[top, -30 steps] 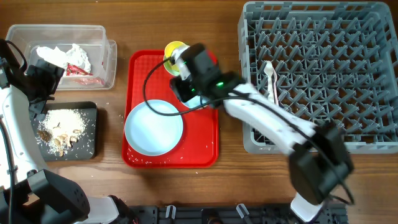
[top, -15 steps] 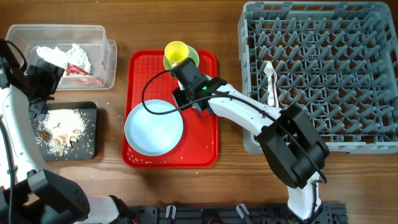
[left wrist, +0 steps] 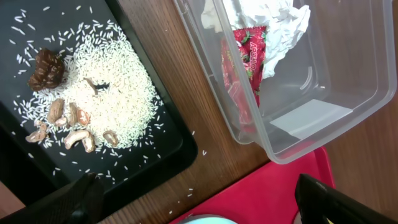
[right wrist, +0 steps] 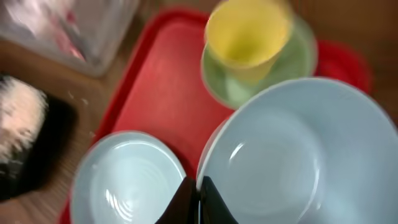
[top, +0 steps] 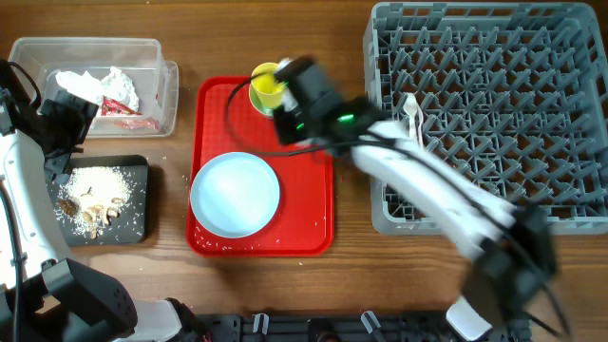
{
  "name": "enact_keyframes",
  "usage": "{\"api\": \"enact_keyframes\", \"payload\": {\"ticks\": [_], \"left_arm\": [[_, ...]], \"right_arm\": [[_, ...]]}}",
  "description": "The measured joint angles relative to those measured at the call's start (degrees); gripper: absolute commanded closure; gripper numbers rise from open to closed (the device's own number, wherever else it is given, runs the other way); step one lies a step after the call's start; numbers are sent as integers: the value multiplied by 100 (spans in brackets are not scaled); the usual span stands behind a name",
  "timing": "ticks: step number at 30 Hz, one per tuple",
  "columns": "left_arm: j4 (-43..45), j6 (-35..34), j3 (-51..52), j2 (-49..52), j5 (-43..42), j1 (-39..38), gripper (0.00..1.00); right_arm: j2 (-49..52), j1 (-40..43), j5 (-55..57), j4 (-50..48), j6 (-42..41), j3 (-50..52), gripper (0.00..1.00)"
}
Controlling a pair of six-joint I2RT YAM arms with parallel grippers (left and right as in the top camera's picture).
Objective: Sort waste into correct bins and load items into the dishwasher rack
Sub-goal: 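Carry the bowl to the rack and set it upside down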
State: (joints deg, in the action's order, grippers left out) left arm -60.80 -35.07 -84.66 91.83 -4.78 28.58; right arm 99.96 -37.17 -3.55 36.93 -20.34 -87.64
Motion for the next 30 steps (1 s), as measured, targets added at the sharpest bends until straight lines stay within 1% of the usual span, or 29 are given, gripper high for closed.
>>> {"api": "enact_keyframes", "payload": {"ticks": [3,4,8,10,12,15,16,19,22,25,30], "left_arm": [[-2,0,0,0,-2,0,0],[-2,0,0,0,0,0,0],[-2,0,0,0,0,0,0],[-4,0,0,0,0,0,0],[-2,0,0,0,0,0,0],[-2,0,0,0,0,0,0],[-2,0,0,0,0,0,0],[0,0,0,0,0,0,0],[0,0,0,0,0,0,0],[-2,0,0,0,0,0,0],[-2,0,0,0,0,0,0]], "right_arm": [[-769,769,-48,330,-2,-83,96],[-988,1174,-74,411,2,-118,96],[-1244,2570,-439,671,111,-188,96],[-1134,3263,-914,730,203,-166,96],[-942,3919,-1670,697,304,-166,96],[-505,4835,-3224,433,470,-164,96],[-374,5016,-3600,341,505,-162,96],[227,5512,-5292,-367,592,-155,96],[726,5650,-6363,-898,398,-144,96],[1132,5663,-6830,-999,92,-144,96],[1475,5687,-6730,-758,-260,-98,96]]}}
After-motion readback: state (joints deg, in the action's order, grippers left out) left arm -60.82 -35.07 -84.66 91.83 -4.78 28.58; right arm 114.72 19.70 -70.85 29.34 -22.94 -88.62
